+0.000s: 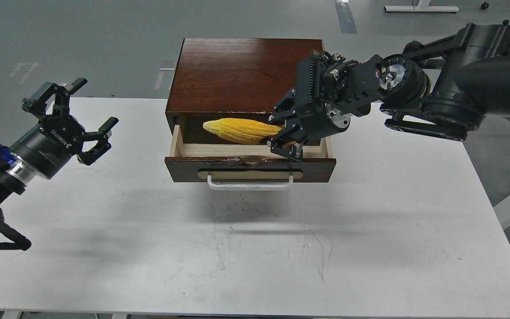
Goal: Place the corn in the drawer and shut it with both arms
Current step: 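Lower the corn into the drawer and open the right gripper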
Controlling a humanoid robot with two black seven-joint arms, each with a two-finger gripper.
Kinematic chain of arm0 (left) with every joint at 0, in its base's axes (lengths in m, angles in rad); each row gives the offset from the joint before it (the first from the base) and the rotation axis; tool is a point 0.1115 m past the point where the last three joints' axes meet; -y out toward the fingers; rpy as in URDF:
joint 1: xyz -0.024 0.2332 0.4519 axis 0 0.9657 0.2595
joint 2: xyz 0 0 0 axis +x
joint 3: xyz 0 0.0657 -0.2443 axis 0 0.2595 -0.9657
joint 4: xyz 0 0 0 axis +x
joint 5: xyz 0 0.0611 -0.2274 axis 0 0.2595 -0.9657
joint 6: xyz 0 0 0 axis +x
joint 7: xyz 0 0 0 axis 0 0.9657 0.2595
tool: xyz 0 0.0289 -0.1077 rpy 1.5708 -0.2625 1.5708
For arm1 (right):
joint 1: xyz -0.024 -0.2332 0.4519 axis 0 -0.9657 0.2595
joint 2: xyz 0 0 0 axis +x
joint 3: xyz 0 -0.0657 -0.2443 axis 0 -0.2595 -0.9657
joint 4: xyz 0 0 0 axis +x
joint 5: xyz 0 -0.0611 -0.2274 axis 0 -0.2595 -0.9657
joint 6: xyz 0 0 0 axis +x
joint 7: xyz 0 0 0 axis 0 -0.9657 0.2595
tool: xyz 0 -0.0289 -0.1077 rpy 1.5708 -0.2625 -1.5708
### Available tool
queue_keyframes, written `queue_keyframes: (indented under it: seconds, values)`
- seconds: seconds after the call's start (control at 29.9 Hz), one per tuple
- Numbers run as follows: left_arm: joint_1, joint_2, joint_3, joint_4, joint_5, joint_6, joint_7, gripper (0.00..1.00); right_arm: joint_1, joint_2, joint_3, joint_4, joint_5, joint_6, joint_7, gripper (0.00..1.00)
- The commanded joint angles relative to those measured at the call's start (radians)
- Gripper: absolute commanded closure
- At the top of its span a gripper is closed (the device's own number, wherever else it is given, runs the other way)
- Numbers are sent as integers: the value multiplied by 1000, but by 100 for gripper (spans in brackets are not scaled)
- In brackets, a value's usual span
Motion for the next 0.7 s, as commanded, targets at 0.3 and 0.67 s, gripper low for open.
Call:
queue_keyframes:
  seconds: [0.3, 0.67]
  values:
    - [0, 0, -1, 0, -1, 0, 0, 1, 1, 3, 2, 2, 5, -4, 0, 35]
    - [0, 0, -3, 0, 0, 0, 0, 1, 28, -27, 41, 21, 45, -36, 0, 16]
